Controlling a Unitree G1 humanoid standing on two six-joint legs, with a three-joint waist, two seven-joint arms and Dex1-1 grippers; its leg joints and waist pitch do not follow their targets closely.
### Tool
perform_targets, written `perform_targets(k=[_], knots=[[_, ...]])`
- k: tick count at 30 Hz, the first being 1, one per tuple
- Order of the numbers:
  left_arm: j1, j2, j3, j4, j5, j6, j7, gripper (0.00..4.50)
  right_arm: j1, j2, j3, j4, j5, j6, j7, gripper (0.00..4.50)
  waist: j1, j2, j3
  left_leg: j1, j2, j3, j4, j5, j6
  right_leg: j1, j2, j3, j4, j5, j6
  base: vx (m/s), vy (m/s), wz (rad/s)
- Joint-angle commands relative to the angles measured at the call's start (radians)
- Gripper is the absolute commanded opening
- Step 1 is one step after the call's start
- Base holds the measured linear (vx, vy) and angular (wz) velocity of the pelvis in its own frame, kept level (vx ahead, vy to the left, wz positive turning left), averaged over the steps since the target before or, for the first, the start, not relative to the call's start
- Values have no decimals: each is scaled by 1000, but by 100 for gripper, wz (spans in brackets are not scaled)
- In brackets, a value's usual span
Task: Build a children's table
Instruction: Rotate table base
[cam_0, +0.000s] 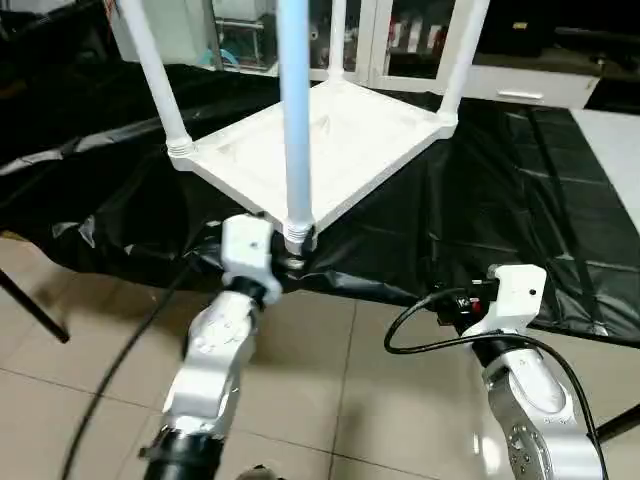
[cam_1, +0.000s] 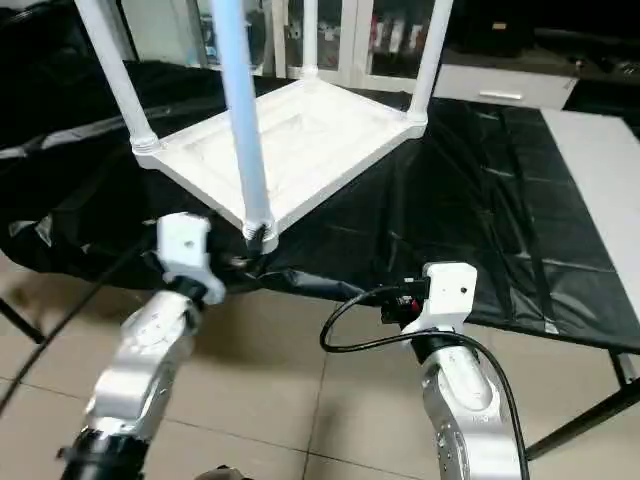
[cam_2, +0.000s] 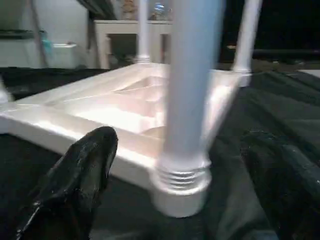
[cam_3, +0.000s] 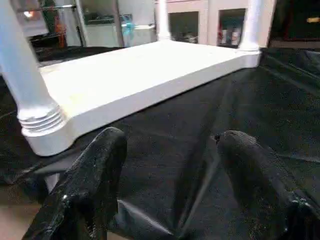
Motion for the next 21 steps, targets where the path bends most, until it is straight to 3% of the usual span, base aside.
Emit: perform_targets(k=[1,2,3,4,5,6,7,8,9,10,11,12,13,14,15,16,17,18,19,20,21], knots=[[2,3,31,-36,-13,-9,0,445,2,-9,28,0,-2,0,31,323,-8,-11,-53,25,122,-57,-91,-229,45,32,-155,81,-88,-136,-107,0,0,0],[-1,5,41,-42,-19,-17,2,445,-3,-8,38,0,-1,-6,43,323,-9,-7,-47,37,120,-54,-97,-331,24,38,-156,81,-97,-249,-99,0,0,0],[-8,9,51,-47,-24,-15,5,445,-12,-4,48,2,2,-14,55,323,-14,-2,-37,63,116,-54,-105,-482,-7,34,-144,74,-117,-412,-83,0,0,0],[-12,13,53,-49,-25,-13,11,445,-17,-2,53,3,6,-19,62,323,-19,-5,-31,75,112,-53,-107,-550,-15,36,-138,69,-128,-488,-72,0,0,0],[-21,23,55,-46,-26,-13,12,445,-27,8,58,7,17,-22,69,323,-24,2,-23,101,100,-52,-106,-650,-24,37,-129,59,-155,-612,-44,0,0,0],[-28,29,59,-43,-29,-11,10,445,-34,13,59,8,20,-21,68,323,-29,5,-15,116,99,-53,-104,-696,-28,33,-125,50,-163,-656,-34,0,0,0],[-38,36,63,-42,-39,-7,0,445,-40,20,59,5,35,-16,72,323,-46,3,-8,142,97,-61,-109,-783,-41,39,-107,24,-170,-693,-18,0,0,0],[-41,38,64,-42,-41,-5,-3,445,-42,21,59,3,37,-14,73,323,-52,17,-4,151,102,-66,-117,-829,-50,40,-99,12,-165,-670,-15,53,36,-8],[-46,44,65,-41,-43,-3,-9,445,-43,19,61,0,40,-15,78,323,-70,17,-10,146,116,-78,-146,-891,-65,65,-93,3,-127,-562,-18,53,36,-8],[-52,49,67,-41,-48,-2,-17,445,-45,18,63,-2,41,-15,81,323,-77,22,-4,141,123,-78,-171,-931,-68,69,-90,8,-98,-473,-29,65,25,-6],[-59,53,73,-40,-54,3,-28,445,-46,15,62,1,40,-18,86,323,-87,12,-11,150,108,-69,-160,-895,-64,69,-109,23,-118,-470,-55,75,7,-2],[-60,54,74,-40,-55,4,-29,445,-46,14,62,2,40,-19,87,323,-87,11,-15,144,93,-59,-144,-838,-57,77,-128,37,-137,-502,-70,75,7,-2],[-63,55,77,-40,-59,8,-33,445,-47,12,60,8,39,-21,89,323,-74,-10,-25,82,63,-31,-104,-582,-3,141,-172,79,-172,-611,-77,101,-4,-5],[-67,57,82,-36,-66,14,-39,445,-50,10,55,18,37,-25,91,323,-54,-16,-31,49,48,-22,-57,-414,42,171,-204,108,-192,-681,-75,143,-4,-2],[-72,63,82,-29,-67,15,-43,445,-54,10,51,27,36,-28,93,323,-29,-14,-42,-21,41,-46,41,-144,119,211,-250,147,-201,-707,-115,143,-4,-2],[-75,67,81,-23,-67,15,-46,445,-57,10,49,33,35,-29,94,323,-23,-6,-49,-35,39,-53,37,-95,122,217,-225,131,-191,-629,-129,159,9,-2],[-80,73,78,-13,-63,14,-49,445,-63,9,45,38,34,-28,91,323,-23,10,-51,-19,41,-51,-25,-29,118,196,-135,63,-165,-469,-127,164,28,-1],[-84,76,76,-7,-60,14,-50,445,-67,8,44,41,34,-27,89,323,-27,25,-62,19,49,-47,-57,9,114,179,-93,27,-153,-375,-111,164,28,-1],[-91,81,76,4,-56,15,-47,445,-74,6,43,43,36,-23,85,323,-77,58,-74,168,130,-157,-90,30,238,54,-16,-28,-20,-232,-31,234,65,2],[-95,81,78,7,-56,17,-44,445,-75,5,43,41,38,-20,84,323,-111,49,-83,240,178,-213,-92,30,334,-26,-26,-16,51,-242,4,241,60,5],[-101,81,82,14,-58,22,-39,445,-77,4,44,36,41,-14,85,323,-108,30,-87,241,198,-213,-58,103,459,-100,-62,17,126,-152,98,241,60,5]])
